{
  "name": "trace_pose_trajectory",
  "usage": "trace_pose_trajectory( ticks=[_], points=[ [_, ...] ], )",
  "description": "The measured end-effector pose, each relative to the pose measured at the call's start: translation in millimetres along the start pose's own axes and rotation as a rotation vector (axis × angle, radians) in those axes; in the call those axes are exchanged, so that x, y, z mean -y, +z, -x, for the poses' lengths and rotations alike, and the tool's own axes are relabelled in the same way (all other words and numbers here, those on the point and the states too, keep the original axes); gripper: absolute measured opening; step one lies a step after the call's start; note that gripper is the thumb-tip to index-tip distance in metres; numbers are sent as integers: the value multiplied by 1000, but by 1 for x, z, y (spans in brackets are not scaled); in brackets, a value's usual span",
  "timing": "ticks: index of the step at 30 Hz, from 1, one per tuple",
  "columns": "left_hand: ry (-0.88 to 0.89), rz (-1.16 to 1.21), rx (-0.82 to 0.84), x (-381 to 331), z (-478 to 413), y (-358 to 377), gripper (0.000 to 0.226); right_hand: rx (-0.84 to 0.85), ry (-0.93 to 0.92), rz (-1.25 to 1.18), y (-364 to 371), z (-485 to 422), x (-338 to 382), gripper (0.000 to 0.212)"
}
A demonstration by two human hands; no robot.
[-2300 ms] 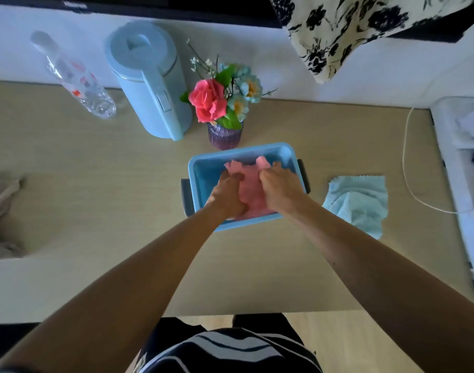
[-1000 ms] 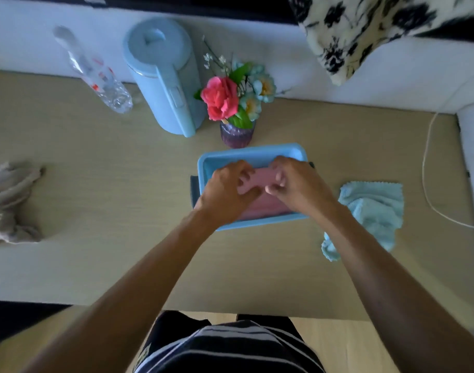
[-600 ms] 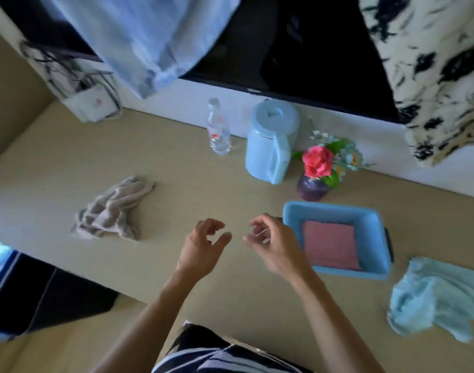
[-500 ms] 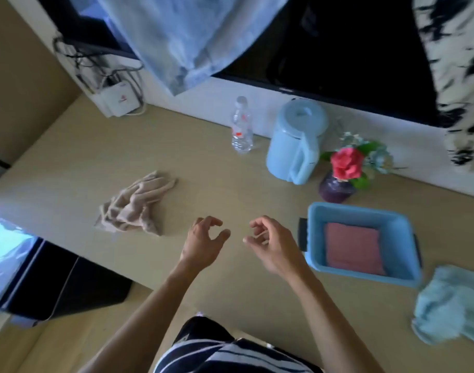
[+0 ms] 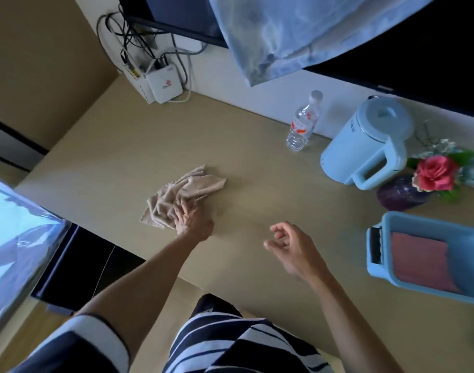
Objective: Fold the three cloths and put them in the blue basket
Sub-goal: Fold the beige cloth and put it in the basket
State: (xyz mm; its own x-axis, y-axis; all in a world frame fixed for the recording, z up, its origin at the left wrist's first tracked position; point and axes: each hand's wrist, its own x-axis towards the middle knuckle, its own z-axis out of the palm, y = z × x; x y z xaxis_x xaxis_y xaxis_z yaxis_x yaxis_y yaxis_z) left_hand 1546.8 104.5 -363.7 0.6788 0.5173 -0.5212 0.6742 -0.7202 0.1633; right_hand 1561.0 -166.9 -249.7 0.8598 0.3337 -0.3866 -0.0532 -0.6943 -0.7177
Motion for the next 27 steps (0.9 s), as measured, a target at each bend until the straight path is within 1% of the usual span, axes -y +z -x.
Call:
trace_pose_trajectory(
  ticks=[1, 2, 3, 5, 6, 8, 9, 11, 12, 13, 15, 17, 18, 19, 20, 21, 23, 24, 25, 26, 27],
  points=[
    [1, -17, 4, 3, -4, 0, 93, -3, 12, 3, 2, 0, 0, 30],
    [12, -49, -9, 8, -7, -1, 91, -4, 24, 1, 3, 0, 0, 29],
    [32, -77, -42, 12, -9, -2, 83, -3, 36, -1, 4, 0, 1, 29],
    [111, -57, -153, 23, -15, -4, 53, 1, 50, -3, 6, 1, 2, 28],
    [157, 4, -195, 28, -18, -6, 39, 1, 51, -3, 6, 0, 3, 28],
    [246, 166, -234, 29, -18, -17, 24, -8, 54, -10, 5, 0, 7, 29],
    [303, 244, -249, 25, -15, -26, 19, -18, 51, -15, 4, -1, 9, 29],
    [437, 401, -238, 8, -2, -50, 20, -66, 17, -31, 1, -4, 17, 33],
    [500, 481, -184, -3, 8, -66, 22, -103, -28, -35, -1, -5, 22, 37],
    [547, 550, -92, -14, 18, -83, 22, -146, -98, -30, -5, -7, 28, 45],
    [643, 642, 111, -33, 41, -118, 21, -196, -264, 20, -14, -12, 42, 67],
    [808, 661, 274, -49, 63, -147, 17, -188, -387, 98, -27, -16, 59, 86],
    [886, 656, 334, -56, 73, -158, 15, -165, -410, 118, -33, -17, 68, 91],
    [921, 646, 376, -64, 84, -167, 13, -135, -408, 101, -40, -15, 76, 90],
    [932, 662, 411, -71, 93, -174, 11, -111, -387, 41, -47, -13, 83, 83],
    [945, 662, 408, -77, 100, -179, 10, -98, -353, -38, -56, -9, 90, 68],
    [1004, 616, 323, -87, 108, -185, 14, -123, -289, -128, -75, 0, 97, 34],
    [1018, 579, 260, -90, 110, -185, 16, -141, -277, -136, -84, 3, 98, 23],
    [1013, 550, 195, -92, 110, -186, 20, -153, -277, -144, -93, 7, 98, 17],
    [1001, 535, 132, -95, 112, -187, 24, -158, -279, -157, -101, 10, 96, 15],
    [991, 525, 68, -96, 113, -188, 26, -156, -281, -164, -109, 12, 96, 20]
  ],
)
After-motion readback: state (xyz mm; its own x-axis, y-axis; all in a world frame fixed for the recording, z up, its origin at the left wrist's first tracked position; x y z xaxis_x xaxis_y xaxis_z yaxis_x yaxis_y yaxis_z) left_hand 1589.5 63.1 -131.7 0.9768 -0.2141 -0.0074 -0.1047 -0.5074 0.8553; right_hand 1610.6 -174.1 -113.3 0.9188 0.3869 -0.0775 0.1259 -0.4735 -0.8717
